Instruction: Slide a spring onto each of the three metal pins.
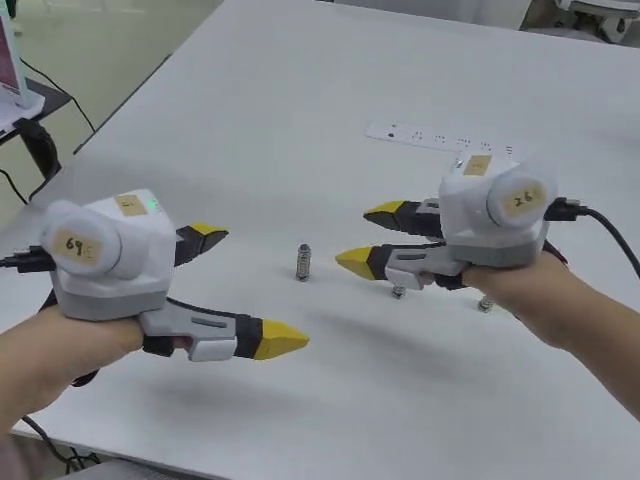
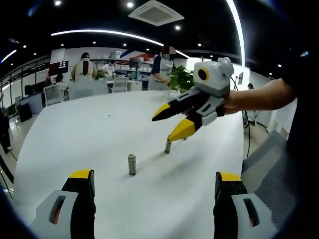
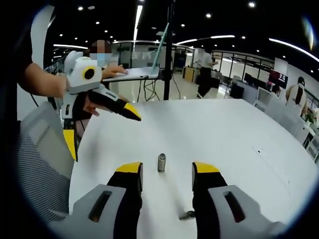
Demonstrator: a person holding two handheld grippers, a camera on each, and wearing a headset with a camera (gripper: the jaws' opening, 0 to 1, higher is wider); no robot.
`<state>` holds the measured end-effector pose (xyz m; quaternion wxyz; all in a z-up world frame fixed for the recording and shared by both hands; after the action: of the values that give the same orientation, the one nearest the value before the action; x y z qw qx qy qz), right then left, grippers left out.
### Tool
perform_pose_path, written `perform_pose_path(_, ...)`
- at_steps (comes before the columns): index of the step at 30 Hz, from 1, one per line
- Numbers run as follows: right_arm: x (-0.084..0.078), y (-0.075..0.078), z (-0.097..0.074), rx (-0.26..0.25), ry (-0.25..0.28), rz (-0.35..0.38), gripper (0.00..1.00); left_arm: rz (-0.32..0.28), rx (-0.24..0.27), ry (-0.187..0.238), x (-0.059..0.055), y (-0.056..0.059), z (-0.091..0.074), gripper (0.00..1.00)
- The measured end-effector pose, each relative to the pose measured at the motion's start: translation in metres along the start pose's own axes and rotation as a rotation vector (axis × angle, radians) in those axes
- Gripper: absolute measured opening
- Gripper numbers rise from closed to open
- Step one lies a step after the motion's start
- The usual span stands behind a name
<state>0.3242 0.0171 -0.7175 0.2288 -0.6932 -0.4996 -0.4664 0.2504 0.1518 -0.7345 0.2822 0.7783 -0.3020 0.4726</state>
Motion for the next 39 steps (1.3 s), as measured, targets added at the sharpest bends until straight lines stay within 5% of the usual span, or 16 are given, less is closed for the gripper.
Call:
perform_pose_path(10,-0.014,-0.007,-0.029,-0.02,0.016,0.043,0.59,0.006,-0.008,0.009,0.004,0.002,0.006,0.98)
perform_pose_path(21,-0.047,-0.016,-0.063,-0.055,0.015,0.095,0.8,-0.003,-0.007,0.019,0.003,0.006,0.005,0.98)
perform_pose_path(26,-0.064,-0.019,-0.075,-0.063,-0.01,0.096,0.85,-0.007,-0.01,0.027,0.004,0.009,0.006,0.98)
perform_pose_path(31,-0.074,-0.013,-0.092,-0.122,0.024,0.197,0.88,0.0,-0.025,0.023,0.003,0.014,0.007,0.98)
perform_pose_path(39,-0.09,-0.003,-0.12,-0.186,0.029,0.25,0.89,-0.007,-0.029,0.02,-0.001,0.017,0.002,0.98)
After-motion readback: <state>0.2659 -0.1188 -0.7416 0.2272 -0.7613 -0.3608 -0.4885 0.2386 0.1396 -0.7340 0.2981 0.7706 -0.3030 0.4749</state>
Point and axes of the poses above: the centre of the closed fingertips' face, and the gripper's own axes: z roughly forward along the fingers, y roughly to its right, x roughly out of its top, the point moved 5 cm from there along -z, roughly backward along the fingers, and after that the axes turned 8 degrees about -x, right-handed, at the moved point
